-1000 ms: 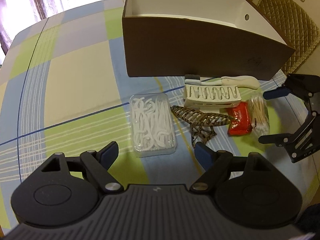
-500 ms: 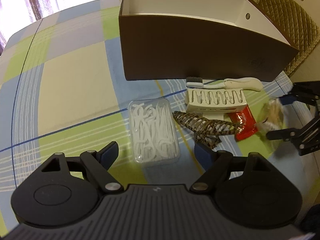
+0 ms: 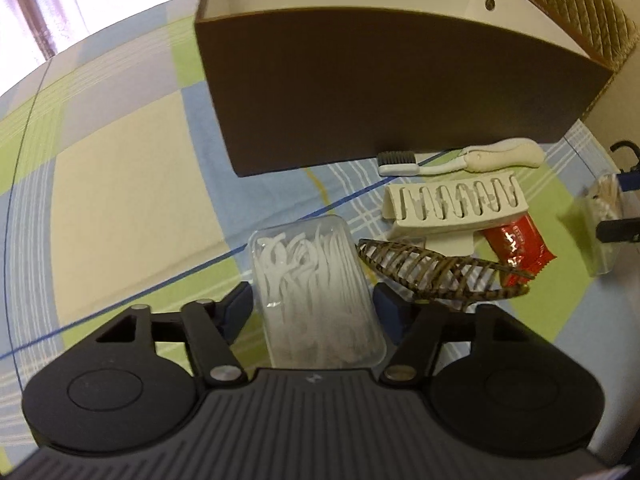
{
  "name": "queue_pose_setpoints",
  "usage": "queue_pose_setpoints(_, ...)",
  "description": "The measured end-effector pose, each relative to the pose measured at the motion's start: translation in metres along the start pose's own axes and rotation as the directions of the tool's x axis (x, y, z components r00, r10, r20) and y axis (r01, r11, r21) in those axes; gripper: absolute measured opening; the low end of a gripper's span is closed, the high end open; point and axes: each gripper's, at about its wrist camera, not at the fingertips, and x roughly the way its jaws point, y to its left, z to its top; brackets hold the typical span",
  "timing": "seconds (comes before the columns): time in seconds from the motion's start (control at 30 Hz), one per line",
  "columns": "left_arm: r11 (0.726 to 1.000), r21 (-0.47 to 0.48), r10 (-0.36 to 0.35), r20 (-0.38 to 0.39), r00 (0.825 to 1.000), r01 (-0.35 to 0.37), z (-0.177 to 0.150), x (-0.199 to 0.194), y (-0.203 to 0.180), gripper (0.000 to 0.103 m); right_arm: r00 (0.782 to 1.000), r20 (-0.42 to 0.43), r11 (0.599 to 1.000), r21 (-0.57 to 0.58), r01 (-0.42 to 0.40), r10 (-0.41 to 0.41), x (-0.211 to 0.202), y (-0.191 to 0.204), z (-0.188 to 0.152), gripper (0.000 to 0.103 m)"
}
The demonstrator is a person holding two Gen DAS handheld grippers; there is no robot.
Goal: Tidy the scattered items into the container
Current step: 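Grasp the clear floss-pick box with the left tool while the right tool grasps the cotton swab bag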
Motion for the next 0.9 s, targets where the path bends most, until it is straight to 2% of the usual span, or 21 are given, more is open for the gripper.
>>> queue_pose_setpoints(0.2, 1.000, 0.030, -0.001, 0.011, 1.000, 0.000, -0.007, -0.002, -0.004, 0.054, 1.000, 0.009, 1.000, 0.012, 0.008, -0.008, -0.009, 0.006, -0.005, 0.073)
queue_pose_setpoints(0.5, 0.999, 0.052, 0.015, 0.004, 1.000, -0.016, -0.040, -0.026, -0.012, 0.054, 1.000, 0.016, 1.000, 0.004, -0.002, 0.002, -0.020, 0.021, -0.013, 0.073)
queue_pose_setpoints(0.9, 0.999, 0.046, 0.020, 0.078, 0.997, -0.024, -0.053, -0.079, -0.029, 0.054, 0.999, 0.047, 1.000, -0.017, -0.004, 0.004, -0.039, 0.039, -0.018, 0.073)
